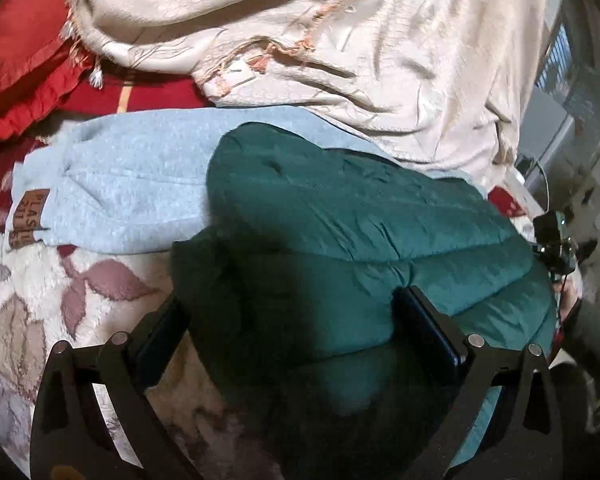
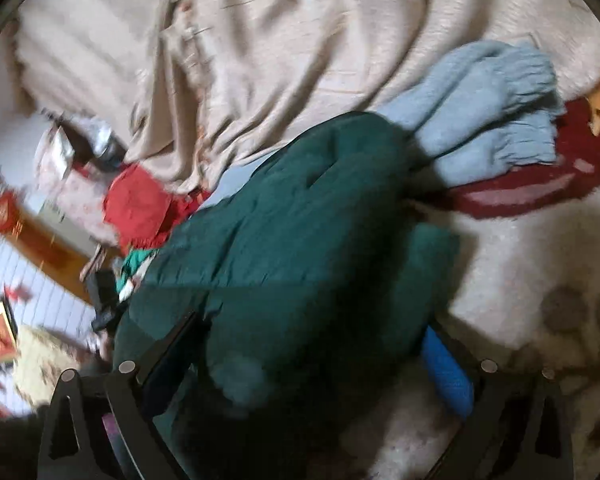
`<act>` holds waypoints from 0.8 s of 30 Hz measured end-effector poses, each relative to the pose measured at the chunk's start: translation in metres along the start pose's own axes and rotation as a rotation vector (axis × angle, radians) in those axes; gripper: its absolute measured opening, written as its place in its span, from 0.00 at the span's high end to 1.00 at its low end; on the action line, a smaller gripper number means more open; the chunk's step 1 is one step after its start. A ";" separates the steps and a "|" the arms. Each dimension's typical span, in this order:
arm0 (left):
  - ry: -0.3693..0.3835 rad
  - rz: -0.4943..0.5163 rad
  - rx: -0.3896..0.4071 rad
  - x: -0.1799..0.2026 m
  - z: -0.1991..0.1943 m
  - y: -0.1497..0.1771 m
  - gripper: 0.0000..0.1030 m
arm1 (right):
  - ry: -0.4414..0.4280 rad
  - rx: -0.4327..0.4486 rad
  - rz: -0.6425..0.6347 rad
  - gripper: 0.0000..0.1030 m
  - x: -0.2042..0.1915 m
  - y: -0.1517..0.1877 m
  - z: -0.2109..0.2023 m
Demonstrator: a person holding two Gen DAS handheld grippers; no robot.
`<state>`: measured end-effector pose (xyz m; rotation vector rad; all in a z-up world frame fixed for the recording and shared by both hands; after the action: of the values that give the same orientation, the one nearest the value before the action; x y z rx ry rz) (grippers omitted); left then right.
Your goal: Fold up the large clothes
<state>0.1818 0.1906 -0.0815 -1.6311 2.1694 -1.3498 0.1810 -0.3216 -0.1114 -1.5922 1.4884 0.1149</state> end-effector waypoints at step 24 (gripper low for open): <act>-0.097 -0.006 -0.004 0.024 -0.012 -0.003 0.70 | 0.145 0.105 -0.191 0.66 -0.048 -0.007 -0.014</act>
<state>0.1671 0.1777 -0.0626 -1.6698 2.1155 -1.2412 0.1677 -0.2961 -0.0701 -1.6765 1.4183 -0.1883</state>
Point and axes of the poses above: each gripper's, at about its wrist camera, not at the fingertips, and z roughly the way its jaws point, x to its right, y to its underside, the point moved 5 cm from there along z, roughly the way its jaws point, and after that the axes turned 7 degrees about y, right-handed, at the moved point
